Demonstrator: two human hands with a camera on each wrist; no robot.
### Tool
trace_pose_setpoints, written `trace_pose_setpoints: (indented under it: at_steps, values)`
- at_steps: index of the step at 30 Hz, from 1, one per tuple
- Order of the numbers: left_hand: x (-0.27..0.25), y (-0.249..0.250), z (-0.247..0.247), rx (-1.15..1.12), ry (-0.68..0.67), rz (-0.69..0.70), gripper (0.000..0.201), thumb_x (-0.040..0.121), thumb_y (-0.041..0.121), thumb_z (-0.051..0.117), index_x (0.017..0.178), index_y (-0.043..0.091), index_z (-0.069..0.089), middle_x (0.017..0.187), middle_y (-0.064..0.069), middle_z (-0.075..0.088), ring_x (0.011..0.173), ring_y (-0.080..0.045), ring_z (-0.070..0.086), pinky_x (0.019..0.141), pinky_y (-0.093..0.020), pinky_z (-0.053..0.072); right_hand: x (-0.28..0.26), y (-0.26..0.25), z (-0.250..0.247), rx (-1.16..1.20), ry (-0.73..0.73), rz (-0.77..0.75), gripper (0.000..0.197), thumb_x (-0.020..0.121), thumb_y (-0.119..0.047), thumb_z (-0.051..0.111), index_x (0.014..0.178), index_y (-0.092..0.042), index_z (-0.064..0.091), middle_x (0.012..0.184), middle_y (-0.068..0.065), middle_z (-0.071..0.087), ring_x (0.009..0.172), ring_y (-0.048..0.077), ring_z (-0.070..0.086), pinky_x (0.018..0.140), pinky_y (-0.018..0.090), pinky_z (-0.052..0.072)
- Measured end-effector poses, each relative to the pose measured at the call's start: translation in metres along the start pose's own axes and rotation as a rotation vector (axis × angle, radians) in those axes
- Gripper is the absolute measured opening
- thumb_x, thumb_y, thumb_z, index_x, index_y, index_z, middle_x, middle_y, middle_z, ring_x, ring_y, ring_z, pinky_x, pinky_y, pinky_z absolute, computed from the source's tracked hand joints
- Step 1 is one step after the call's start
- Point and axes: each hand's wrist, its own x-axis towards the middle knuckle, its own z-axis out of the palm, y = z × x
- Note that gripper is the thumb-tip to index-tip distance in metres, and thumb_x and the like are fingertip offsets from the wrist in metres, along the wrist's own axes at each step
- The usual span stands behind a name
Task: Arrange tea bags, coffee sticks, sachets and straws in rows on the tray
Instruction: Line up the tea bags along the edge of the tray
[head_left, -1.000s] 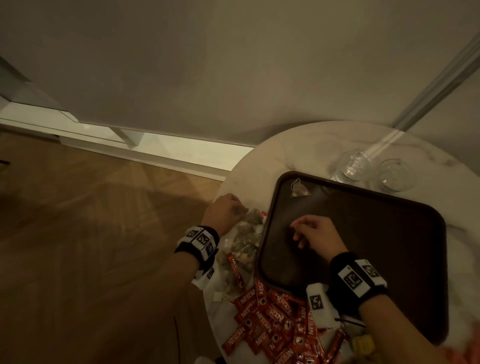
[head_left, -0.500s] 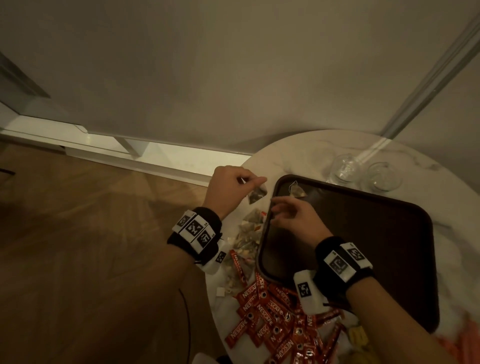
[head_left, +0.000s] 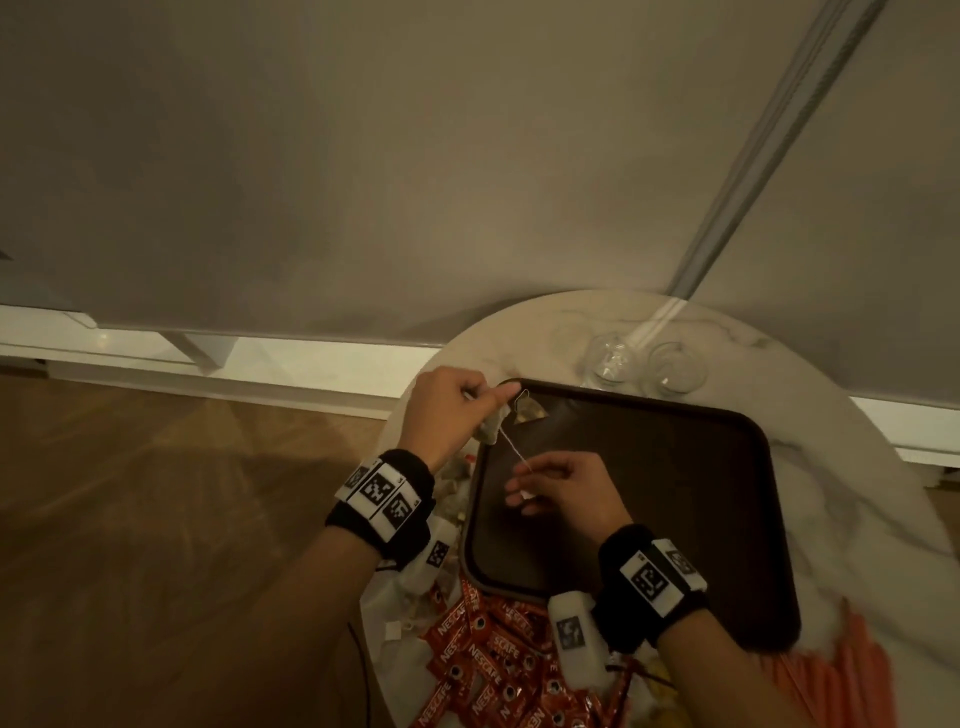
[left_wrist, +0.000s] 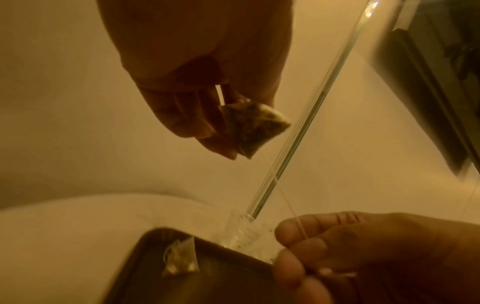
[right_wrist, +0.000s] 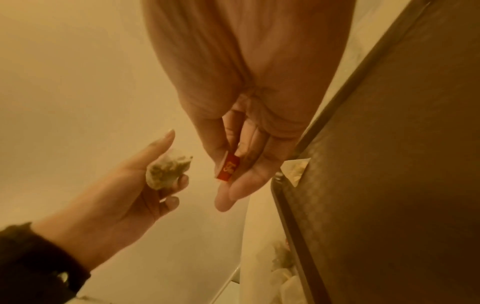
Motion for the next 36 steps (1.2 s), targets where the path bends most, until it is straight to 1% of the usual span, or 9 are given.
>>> trace_pose_setpoints:
  at_steps: [5,8,11,14,20,24,28,31,36]
  values:
    - [-0.007,-0.011,0.029,-0.153,0.0,-0.231,0.054,0.088,0.037,0.068,0.046,0.022,0.036,0.039,0.013,0.031,0.043,-0.003,0.033,0.052,-0.015,0.032,0.004,0.013,-0.017,0.122,0.149,0.068,0.018,0.086,0.008,0.062,0.105,0.009,0.065,0.095,0.023,0.072,0.082,0.027,0.073,0.07,0.027,0.06]
    - [-0.002,-0.014,0.047,-0.23,-0.064,-0.347,0.046,0.089,0.042,0.066,0.052,0.021,0.046,0.045,0.015,0.041,0.048,-0.002,0.042,0.05,-0.015,0.037,0.012,0.013,-0.03,0.193,0.198,0.068,0.023,0.087,0.011,0.06,0.106,0.001,0.065,0.102,0.019,0.072,0.091,0.025,0.073,0.076,0.027,0.06]
    - [0.001,-0.016,0.063,-0.357,-0.17,-0.487,0.03,0.09,0.042,0.063,0.074,0.017,0.064,0.069,0.004,0.061,0.06,-0.008,0.059,0.041,-0.02,0.042,0.022,0.013,-0.042,0.223,0.259,0.067,0.026,0.085,0.015,0.059,0.103,-0.002,0.065,0.099,0.017,0.072,0.086,0.019,0.073,0.069,0.021,0.058]
    - [0.004,-0.016,0.077,-0.517,-0.216,-0.595,0.024,0.091,0.036,0.064,0.086,0.012,0.066,0.089,-0.003,0.069,0.076,-0.013,0.068,0.047,-0.021,0.052,0.034,0.018,-0.053,0.191,0.312,0.106,0.018,0.085,0.013,0.06,0.091,-0.002,0.068,0.097,0.016,0.07,0.086,0.019,0.071,0.067,0.019,0.057]
    - [0.018,-0.023,0.102,-0.602,-0.199,-0.596,0.023,0.09,0.027,0.067,0.079,0.007,0.065,0.087,-0.006,0.07,0.073,-0.013,0.069,0.057,-0.023,0.058,0.06,0.026,-0.069,0.189,0.325,0.182,0.014,0.086,0.007,0.063,0.087,-0.004,0.072,0.101,0.02,0.07,0.087,0.022,0.069,0.069,0.023,0.058]
    - [0.034,-0.029,0.117,-0.596,-0.223,-0.635,0.021,0.088,0.027,0.069,0.076,0.01,0.065,0.093,-0.006,0.07,0.085,-0.015,0.069,0.065,-0.026,0.059,0.08,0.027,-0.076,0.239,0.357,0.195,0.015,0.09,0.004,0.059,0.088,-0.006,0.071,0.102,0.016,0.07,0.093,0.024,0.069,0.078,0.03,0.059]
    - [0.042,-0.037,0.13,-0.596,-0.233,-0.641,0.019,0.089,0.023,0.068,0.085,0.005,0.066,0.094,-0.009,0.07,0.09,-0.017,0.068,0.069,-0.027,0.059,0.093,0.029,-0.079,0.358,0.334,0.215,0.016,0.093,0.0,0.055,0.096,-0.007,0.069,0.097,0.013,0.072,0.086,0.021,0.07,0.079,0.032,0.058]
    - [0.045,-0.043,0.136,-0.546,-0.228,-0.613,0.019,0.088,0.025,0.07,0.084,0.006,0.067,0.09,-0.007,0.07,0.089,-0.018,0.069,0.066,-0.028,0.059,0.1,0.033,-0.08,0.446,0.316,0.233,0.021,0.095,0.0,0.051,0.108,-0.003,0.067,0.108,0.018,0.071,0.094,0.025,0.07,0.08,0.033,0.057]
    - [0.047,-0.049,0.144,-0.388,-0.231,-0.547,0.025,0.086,0.037,0.07,0.089,0.012,0.072,0.094,-0.006,0.072,0.09,-0.016,0.069,0.066,-0.03,0.059,0.1,0.033,-0.084,0.713,0.286,0.23,0.033,0.096,-0.007,0.037,0.115,0.002,0.062,0.116,0.022,0.066,0.11,0.033,0.063,0.095,0.042,0.051]
